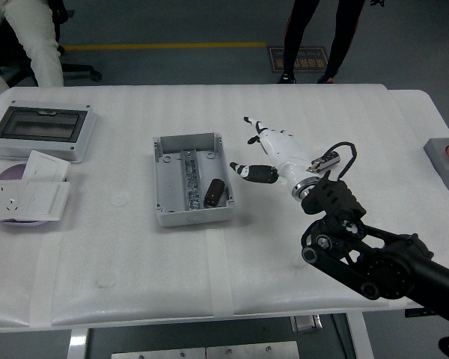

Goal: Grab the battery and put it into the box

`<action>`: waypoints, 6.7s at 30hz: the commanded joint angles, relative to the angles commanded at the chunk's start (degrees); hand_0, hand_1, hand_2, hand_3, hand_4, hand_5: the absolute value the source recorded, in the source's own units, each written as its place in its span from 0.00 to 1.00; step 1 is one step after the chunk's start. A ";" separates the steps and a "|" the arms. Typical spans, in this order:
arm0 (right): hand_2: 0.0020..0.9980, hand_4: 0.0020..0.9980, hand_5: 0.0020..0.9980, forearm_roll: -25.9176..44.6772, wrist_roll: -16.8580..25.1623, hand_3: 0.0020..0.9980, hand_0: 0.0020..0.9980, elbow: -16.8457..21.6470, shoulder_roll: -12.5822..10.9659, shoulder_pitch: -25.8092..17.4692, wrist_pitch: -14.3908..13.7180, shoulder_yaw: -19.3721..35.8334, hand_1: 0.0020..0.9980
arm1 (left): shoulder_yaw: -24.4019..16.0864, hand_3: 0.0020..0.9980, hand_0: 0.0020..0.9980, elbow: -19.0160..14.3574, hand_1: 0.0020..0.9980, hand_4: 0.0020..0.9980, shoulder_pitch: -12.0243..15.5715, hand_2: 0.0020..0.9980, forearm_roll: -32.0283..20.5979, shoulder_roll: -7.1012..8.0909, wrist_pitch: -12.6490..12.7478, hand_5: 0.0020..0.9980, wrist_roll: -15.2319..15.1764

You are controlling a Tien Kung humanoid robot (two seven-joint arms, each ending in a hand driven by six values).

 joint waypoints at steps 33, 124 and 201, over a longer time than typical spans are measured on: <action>0.86 0.94 0.48 5.24 -3.05 0.96 0.92 -12.91 -3.10 1.18 6.68 1.09 0.78 | 0.95 0.37 0.37 0.10 0.55 0.00 -0.54 0.42 -1.14 -0.43 -0.59 0.00 -0.04; 0.77 0.78 0.41 2.27 1.94 0.92 0.91 11.40 5.32 3.24 1.62 -12.02 0.74 | 1.55 0.37 0.36 0.18 0.55 0.00 -0.65 0.44 -1.03 -0.80 0.61 0.00 -1.63; 0.82 0.88 0.47 -4.97 0.09 0.92 0.92 -13.04 -16.25 -7.63 4.55 34.25 0.78 | 1.06 0.39 0.36 0.11 0.53 0.00 -0.16 0.43 -0.33 -0.97 1.57 0.00 1.42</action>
